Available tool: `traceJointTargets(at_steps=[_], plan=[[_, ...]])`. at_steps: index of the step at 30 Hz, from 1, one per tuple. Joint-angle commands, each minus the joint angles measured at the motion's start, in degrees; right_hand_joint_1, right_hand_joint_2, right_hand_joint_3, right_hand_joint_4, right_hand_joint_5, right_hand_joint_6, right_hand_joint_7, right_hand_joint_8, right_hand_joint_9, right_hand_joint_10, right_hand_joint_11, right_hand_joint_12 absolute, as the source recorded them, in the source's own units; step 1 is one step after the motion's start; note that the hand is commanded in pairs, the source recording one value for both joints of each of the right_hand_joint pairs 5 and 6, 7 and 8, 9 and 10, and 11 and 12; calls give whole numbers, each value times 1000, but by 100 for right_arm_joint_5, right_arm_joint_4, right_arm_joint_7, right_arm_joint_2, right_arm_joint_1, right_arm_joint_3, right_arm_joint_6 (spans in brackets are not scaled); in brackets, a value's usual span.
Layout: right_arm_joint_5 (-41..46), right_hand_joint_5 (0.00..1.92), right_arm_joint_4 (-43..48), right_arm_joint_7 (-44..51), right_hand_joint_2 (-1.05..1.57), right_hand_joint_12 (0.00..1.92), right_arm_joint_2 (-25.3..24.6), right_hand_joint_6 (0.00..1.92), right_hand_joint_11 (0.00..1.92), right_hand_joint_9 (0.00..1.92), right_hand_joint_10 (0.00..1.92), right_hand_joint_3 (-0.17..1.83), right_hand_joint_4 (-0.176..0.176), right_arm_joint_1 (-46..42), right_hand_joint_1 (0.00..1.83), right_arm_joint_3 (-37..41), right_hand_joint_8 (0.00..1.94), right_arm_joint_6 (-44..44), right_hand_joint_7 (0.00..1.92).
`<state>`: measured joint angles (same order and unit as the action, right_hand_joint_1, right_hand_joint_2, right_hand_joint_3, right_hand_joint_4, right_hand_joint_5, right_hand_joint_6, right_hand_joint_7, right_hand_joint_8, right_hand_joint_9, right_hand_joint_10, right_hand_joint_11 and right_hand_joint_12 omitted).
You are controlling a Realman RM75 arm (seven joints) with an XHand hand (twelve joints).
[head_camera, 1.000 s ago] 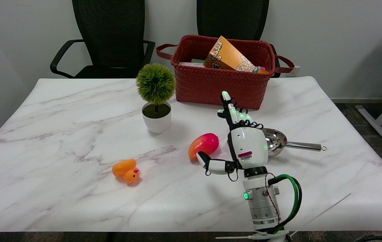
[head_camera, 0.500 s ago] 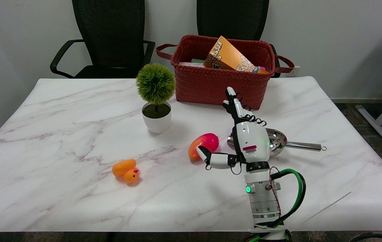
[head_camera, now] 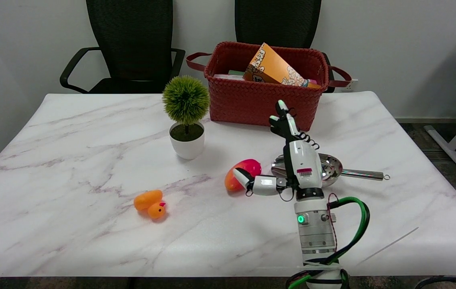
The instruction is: Pick up the potted plant.
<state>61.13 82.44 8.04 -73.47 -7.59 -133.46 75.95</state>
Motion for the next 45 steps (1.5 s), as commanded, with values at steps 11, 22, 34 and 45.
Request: traceJointTargets(at_steps=[11, 22, 34, 45], plan=[[818, 0, 478, -1493, 84, 284, -8, 0, 284, 319, 319, 256, 0, 44, 991, 179, 195, -995, 195], [877, 0, 669, -1527, 32, 0, -8, 0, 0, 115, 115, 56, 0, 97, 955, 557, 0, -1753, 0], [994, 0, 696, -1767, 59, 0, -30, 0, 0, 75, 75, 4, 0, 375, 918, 717, 0, -2200, 0], [1141, 0, 499, -1767, 71, 0, -32, 0, 0, 95, 95, -17, 0, 643, 916, 679, 0, -2205, 0]])
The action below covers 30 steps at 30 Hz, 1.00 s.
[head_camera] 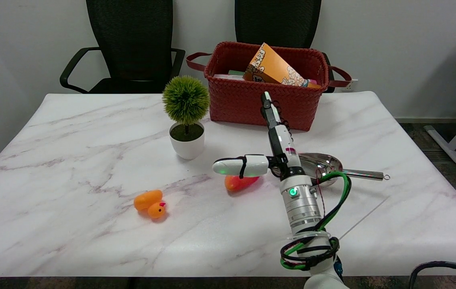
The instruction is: Pick up the potted plant.
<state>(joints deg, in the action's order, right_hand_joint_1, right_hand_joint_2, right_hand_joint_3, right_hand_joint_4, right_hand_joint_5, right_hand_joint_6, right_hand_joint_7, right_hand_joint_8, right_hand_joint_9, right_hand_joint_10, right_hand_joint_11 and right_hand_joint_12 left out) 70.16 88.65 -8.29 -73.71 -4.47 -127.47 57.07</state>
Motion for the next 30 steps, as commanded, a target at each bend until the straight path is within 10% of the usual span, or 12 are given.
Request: traceJointTargets(at_steps=[1, 30], plan=[[238, 0, -143, -140, 72, 0, -8, 0, 0, 98, 98, -22, 0, 350, 916, 83, 0, -318, 0], [366, 0, -999, -1070, 63, 0, 10, 0, 0, 135, 135, -39, 0, 1132, 919, 64, 3, -832, 3]])
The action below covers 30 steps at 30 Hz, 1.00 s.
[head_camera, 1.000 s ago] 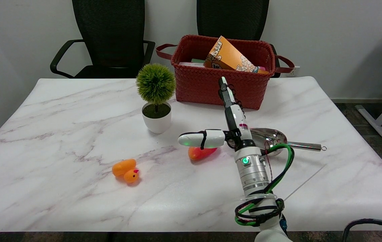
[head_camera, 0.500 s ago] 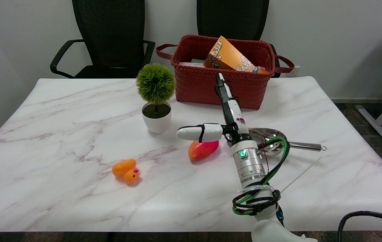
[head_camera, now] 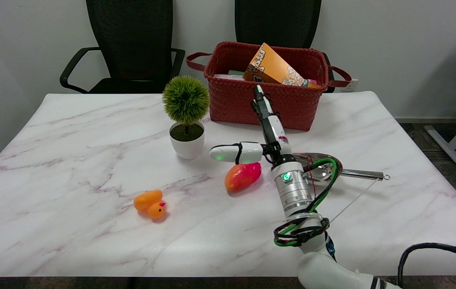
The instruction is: Pick up the potted plant.
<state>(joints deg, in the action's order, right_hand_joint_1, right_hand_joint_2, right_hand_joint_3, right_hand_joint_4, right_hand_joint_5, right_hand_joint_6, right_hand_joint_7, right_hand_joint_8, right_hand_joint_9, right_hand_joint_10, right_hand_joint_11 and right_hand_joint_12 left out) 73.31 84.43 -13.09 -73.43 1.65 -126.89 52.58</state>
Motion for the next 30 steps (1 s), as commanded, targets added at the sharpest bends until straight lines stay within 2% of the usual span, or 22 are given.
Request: traceJointTargets(at_steps=[1, 14, 30], plan=[[51, 0, -625, -634, 66, 0, -25, 0, 0, 137, 137, -43, 0, 562, 919, 1, 10, -405, 10], [51, 0, -1504, -1238, 76, 0, -183, 0, 0, 183, 183, -38, 0, 1068, 924, -52, 84, -640, 84], [-5, 0, -2236, -1252, 67, 0, -490, 0, 0, 204, 204, -15, 0, 1742, 948, -146, 112, -1193, 112]])
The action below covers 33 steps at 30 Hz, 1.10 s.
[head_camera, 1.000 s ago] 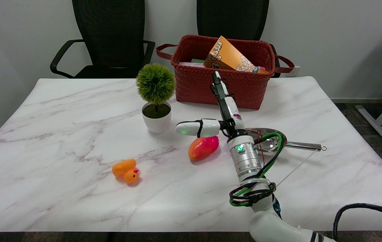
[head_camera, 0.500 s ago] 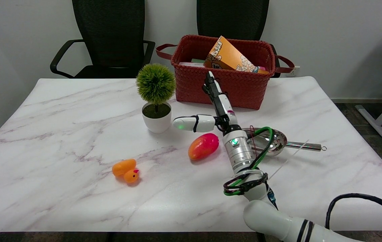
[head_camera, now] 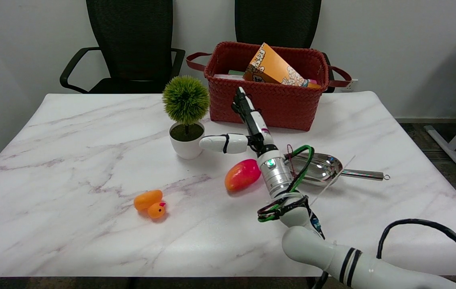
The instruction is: Pick up the potted plant.
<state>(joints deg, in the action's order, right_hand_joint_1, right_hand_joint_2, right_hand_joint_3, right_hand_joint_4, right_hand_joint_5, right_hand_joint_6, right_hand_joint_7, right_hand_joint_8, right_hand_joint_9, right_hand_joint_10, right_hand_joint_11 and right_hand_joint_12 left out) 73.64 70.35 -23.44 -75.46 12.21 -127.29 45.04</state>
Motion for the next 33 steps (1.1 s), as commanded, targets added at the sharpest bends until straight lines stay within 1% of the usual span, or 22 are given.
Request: traceJointTargets(at_steps=[1, 5, 8, 15, 18, 21, 24, 33], plan=[[-33, 0, -894, -217, 66, 0, -325, 0, 0, 215, 215, -14, 0, 728, 948, -117, 116, -459, 116], [-39, 0, -1156, -311, 61, 16, -411, 0, 16, 254, 254, -4, 0, 838, 950, -141, 129, -473, 129], [-39, 0, -1363, -452, 57, 158, -485, 0, 158, 318, 318, 12, 0, 918, 951, -159, 131, -473, 131], [-39, 0, -1722, -679, 47, 174, -592, 0, 174, 356, 356, 35, 0, 1105, 953, -239, 161, -543, 161], [-28, 0, -1860, -697, 46, 157, -629, 0, 157, 354, 354, 38, 0, 1205, 953, -239, 168, -641, 168], [-15, 0, -1978, -697, 39, 80, -673, 0, 80, 329, 329, 49, 0, 1317, 952, -239, 175, -777, 175], [-1, 0, -2141, -697, 25, 48, -727, 0, 48, 321, 321, 72, 0, 1429, 929, -239, 174, -902, 174], [-37, 0, -2539, -926, -1, 3, -859, 0, 3, 305, 305, 88, 0, 1669, 943, -239, 165, -1133, 165]])
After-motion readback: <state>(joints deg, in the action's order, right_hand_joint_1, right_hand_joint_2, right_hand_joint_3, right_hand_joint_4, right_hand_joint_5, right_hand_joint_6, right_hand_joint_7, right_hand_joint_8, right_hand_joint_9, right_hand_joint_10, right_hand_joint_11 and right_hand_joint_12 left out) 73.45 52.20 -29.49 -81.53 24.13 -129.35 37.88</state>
